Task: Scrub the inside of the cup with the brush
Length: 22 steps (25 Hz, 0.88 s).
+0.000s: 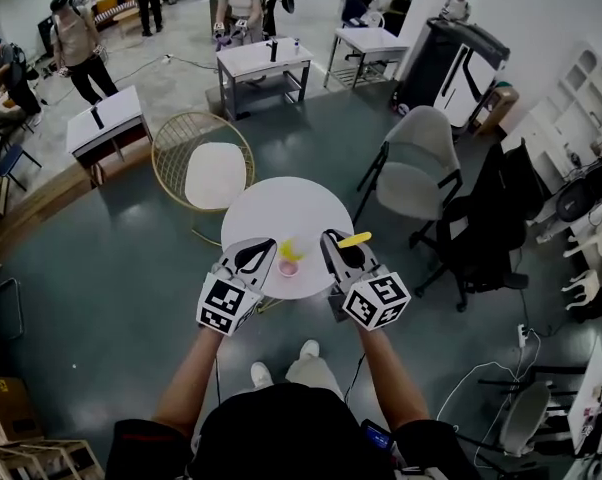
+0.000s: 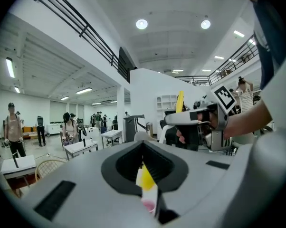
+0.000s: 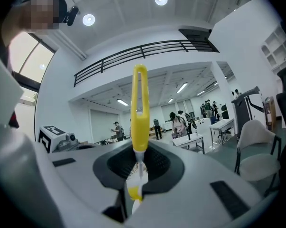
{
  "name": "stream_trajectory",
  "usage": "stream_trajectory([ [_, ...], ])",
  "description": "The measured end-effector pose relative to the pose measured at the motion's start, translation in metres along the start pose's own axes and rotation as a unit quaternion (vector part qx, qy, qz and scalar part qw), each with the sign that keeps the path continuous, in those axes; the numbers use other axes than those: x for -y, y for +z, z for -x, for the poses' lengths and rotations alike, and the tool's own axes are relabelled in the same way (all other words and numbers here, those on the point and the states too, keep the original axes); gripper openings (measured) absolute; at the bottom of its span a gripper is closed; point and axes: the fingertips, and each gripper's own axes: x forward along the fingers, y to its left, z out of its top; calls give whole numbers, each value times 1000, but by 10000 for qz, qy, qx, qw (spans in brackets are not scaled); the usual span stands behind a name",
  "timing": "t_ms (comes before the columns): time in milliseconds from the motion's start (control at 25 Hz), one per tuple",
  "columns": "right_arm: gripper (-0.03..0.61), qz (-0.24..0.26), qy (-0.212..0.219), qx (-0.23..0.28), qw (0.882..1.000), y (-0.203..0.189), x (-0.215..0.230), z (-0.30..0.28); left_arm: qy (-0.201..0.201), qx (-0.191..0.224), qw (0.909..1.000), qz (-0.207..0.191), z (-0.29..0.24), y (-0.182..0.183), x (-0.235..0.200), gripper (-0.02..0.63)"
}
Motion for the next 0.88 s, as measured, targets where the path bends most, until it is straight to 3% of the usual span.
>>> stream_trajectory([
  [320,46,366,99,-155,9992,5,-22,-2,-85,186,9998,7,3,20,11,14],
  [600,46,307,57,-167,9994,2,-35,4,-235,236,9992,-202,15,18,27,14],
  [880,46,283,99,-187,9994,-10,-59,0,-252,301,9992,-80,34,11,36,14],
])
